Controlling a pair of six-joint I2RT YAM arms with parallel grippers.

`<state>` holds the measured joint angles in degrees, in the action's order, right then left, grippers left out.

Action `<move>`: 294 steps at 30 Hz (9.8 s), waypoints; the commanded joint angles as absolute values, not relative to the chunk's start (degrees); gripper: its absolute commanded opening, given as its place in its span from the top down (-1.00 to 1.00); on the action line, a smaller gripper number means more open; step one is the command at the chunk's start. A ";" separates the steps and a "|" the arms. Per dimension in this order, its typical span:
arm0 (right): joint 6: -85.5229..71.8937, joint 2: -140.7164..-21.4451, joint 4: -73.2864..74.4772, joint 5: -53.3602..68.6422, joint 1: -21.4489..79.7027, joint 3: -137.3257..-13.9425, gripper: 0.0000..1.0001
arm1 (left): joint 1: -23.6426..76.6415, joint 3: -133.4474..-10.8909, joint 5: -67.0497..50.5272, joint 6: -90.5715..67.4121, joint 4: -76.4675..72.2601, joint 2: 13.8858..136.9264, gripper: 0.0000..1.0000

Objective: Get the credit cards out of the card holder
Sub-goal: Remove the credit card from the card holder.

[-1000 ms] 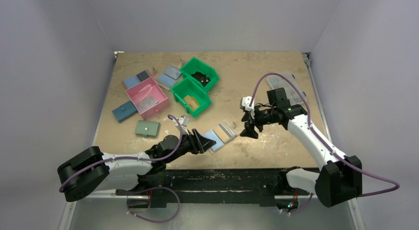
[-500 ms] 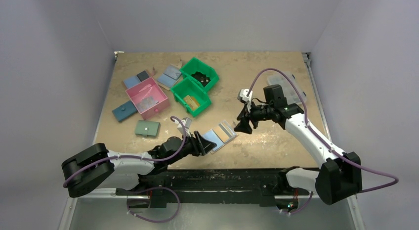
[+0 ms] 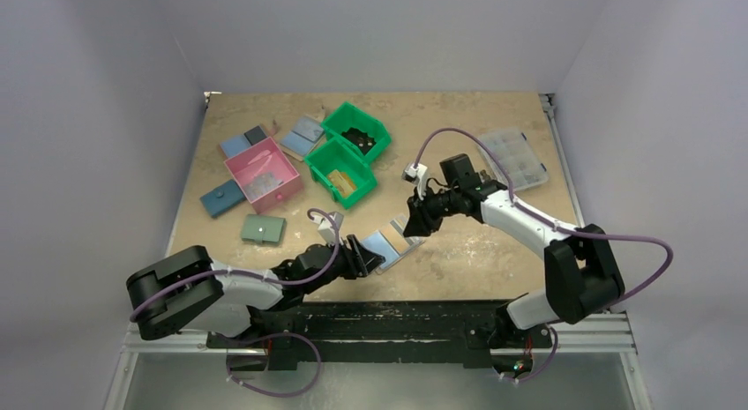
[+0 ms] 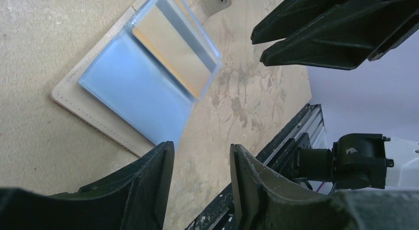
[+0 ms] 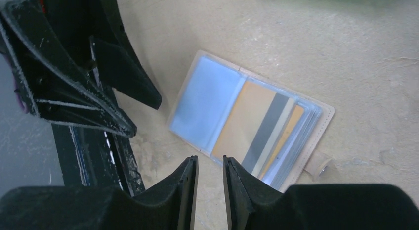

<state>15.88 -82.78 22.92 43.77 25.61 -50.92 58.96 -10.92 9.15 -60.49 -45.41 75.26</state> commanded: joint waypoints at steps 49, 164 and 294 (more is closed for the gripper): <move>8.99 -98.35 22.51 38.94 26.22 -59.46 0.40 | 59.15 -28.28 16.61 -73.14 -40.43 97.45 0.34; 30.38 -96.42 39.32 54.82 29.60 -65.21 0.04 | 51.10 -13.29 -5.69 -58.70 -81.74 104.47 1.00; 43.24 -104.30 49.04 57.90 28.45 -67.08 1.00 | 48.42 -9.24 -18.91 -47.75 -81.48 92.67 0.83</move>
